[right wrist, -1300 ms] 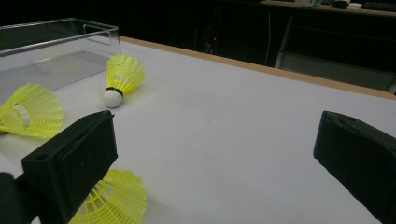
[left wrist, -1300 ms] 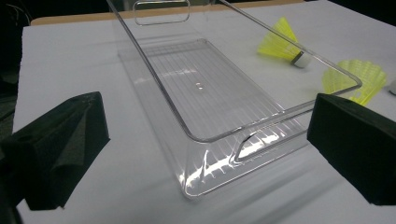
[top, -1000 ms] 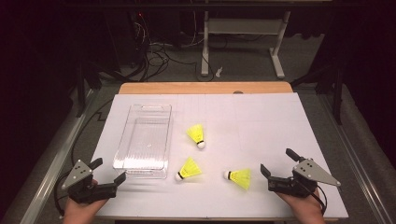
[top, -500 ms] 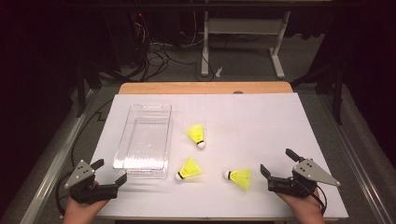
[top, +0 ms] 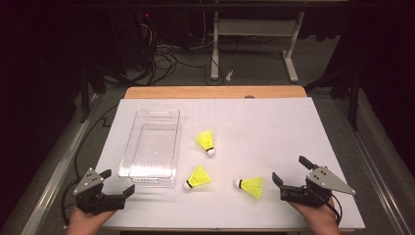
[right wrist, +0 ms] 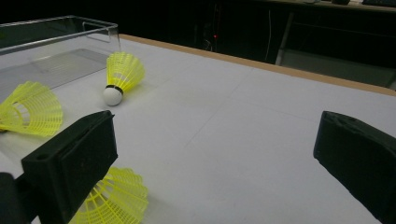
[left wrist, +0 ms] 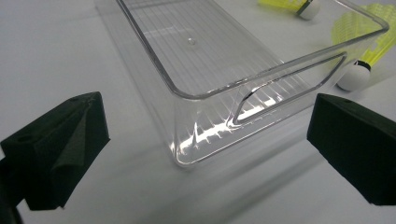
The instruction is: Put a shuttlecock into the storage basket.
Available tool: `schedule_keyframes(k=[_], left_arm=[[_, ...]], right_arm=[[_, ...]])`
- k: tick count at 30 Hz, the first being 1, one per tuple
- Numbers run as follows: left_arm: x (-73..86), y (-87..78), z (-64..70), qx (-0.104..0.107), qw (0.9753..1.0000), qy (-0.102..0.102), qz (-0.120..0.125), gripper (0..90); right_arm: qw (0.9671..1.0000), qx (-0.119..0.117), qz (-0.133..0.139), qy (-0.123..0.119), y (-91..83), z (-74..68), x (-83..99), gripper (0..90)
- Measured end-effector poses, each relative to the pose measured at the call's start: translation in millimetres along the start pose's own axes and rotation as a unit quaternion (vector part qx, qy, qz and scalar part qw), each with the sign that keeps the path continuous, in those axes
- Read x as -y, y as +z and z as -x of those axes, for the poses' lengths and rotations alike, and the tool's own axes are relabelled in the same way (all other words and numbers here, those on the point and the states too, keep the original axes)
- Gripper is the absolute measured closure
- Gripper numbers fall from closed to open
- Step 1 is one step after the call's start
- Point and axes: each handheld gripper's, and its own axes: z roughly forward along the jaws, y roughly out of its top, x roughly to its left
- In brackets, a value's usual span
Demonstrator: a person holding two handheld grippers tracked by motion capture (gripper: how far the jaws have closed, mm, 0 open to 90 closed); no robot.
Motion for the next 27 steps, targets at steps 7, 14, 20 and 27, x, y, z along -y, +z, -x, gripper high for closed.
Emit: schedule_keyframes(k=[7, 14, 20, 27], left_arm=[[3.9, 0.9, -4.3, -0.003, 0.9994, -0.008, -0.033, 0.8], [9.0, -2.6, -11.5, -0.005, 0.9981, -0.024, -0.056, 0.8], [10.1, 2.1, -11.8, -0.003, 0.9955, -0.028, -0.090, 0.8], [9.7, 9.0, -9.4, -0.006, 0.9911, -0.024, -0.131, 0.8]], right_arm=[[1.0000, -0.002, -0.002, -0.001, -0.3, 0.4, 0.3, 0.0], [1.0000, -0.004, -0.004, -0.003, 0.7, 0.1, 0.2, 0.0], [1.0000, -0.004, -0.004, -0.005, 0.4, 0.0, -0.2, 0.0], [0.9999, -0.008, -0.006, -0.011, 0.4, -2.1, -1.8, 0.0]])
